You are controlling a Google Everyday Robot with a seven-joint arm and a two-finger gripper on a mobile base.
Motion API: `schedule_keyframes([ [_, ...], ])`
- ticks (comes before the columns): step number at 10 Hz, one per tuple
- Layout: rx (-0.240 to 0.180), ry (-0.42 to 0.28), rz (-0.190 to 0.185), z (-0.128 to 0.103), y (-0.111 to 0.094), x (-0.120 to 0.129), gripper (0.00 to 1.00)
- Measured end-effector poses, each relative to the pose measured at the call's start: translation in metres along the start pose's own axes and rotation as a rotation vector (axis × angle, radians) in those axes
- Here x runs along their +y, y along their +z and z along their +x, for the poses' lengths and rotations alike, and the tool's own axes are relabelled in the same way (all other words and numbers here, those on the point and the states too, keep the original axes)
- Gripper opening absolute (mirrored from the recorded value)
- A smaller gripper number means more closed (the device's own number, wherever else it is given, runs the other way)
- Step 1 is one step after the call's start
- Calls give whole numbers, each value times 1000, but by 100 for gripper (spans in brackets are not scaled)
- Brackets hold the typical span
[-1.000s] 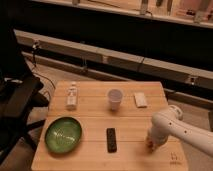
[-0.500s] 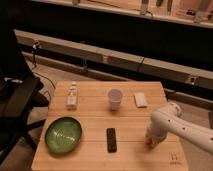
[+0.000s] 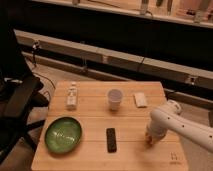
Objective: Drag the pepper across the table
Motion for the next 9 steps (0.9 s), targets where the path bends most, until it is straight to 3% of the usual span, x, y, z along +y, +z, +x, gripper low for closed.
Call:
schedule_keyframes([
  [9, 10, -27, -5, 13, -6, -13, 0],
])
